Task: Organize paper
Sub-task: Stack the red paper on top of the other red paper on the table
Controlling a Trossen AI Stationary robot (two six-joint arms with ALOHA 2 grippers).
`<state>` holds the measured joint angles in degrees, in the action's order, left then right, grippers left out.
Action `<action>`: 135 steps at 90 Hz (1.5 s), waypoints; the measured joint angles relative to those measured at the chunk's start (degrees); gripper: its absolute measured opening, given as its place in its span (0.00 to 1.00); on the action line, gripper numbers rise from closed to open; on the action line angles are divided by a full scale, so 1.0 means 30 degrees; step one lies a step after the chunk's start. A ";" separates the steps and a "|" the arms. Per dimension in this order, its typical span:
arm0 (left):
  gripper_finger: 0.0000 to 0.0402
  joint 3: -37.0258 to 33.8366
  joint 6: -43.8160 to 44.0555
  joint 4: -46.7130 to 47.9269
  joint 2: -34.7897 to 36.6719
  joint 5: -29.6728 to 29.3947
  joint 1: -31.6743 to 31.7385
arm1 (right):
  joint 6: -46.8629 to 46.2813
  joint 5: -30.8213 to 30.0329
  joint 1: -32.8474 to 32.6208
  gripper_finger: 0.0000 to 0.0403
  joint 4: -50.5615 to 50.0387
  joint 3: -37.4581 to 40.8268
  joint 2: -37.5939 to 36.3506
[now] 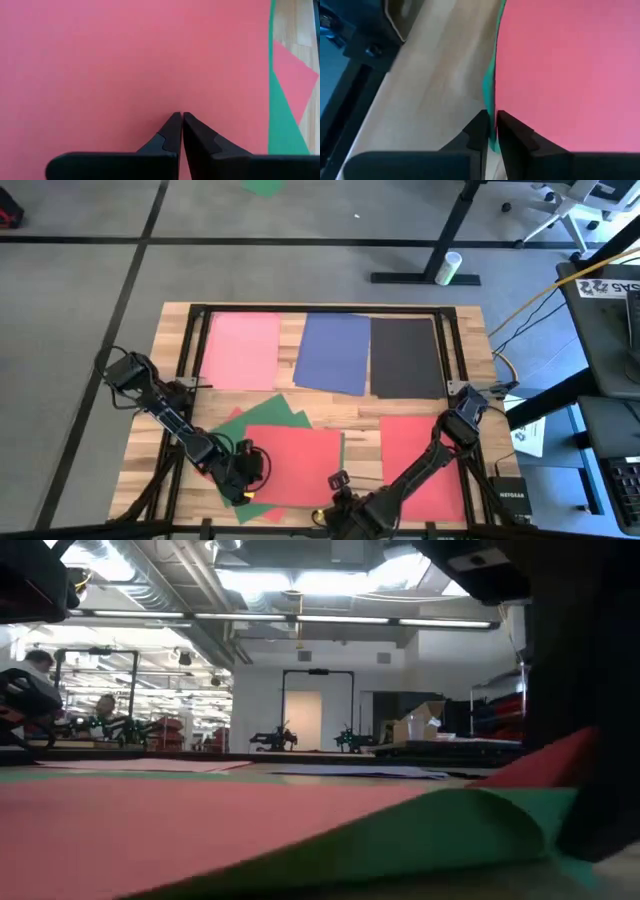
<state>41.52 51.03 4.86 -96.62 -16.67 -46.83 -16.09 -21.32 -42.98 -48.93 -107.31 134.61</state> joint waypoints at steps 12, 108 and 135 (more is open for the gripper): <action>0.00 -0.0007 0.0000 -0.0002 0.0002 0.0000 0.0002 | -0.0461 0.0015 0.0007 0.11 0.0070 0.0000 0.0000; 0.00 -0.0007 0.0001 -0.0014 0.0001 0.0000 0.0003 | -0.0995 0.0448 0.0000 0.29 -0.0201 -0.0007 -0.0154; 0.00 0.0000 0.0000 -0.0014 0.0003 -0.0006 -0.0001 | -0.1063 -0.0399 0.0221 0.29 -0.0283 -0.0007 -0.0168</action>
<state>41.51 51.03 4.82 -96.61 -16.69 -46.83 -19.27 -22.52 -42.32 -49.78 -107.33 134.10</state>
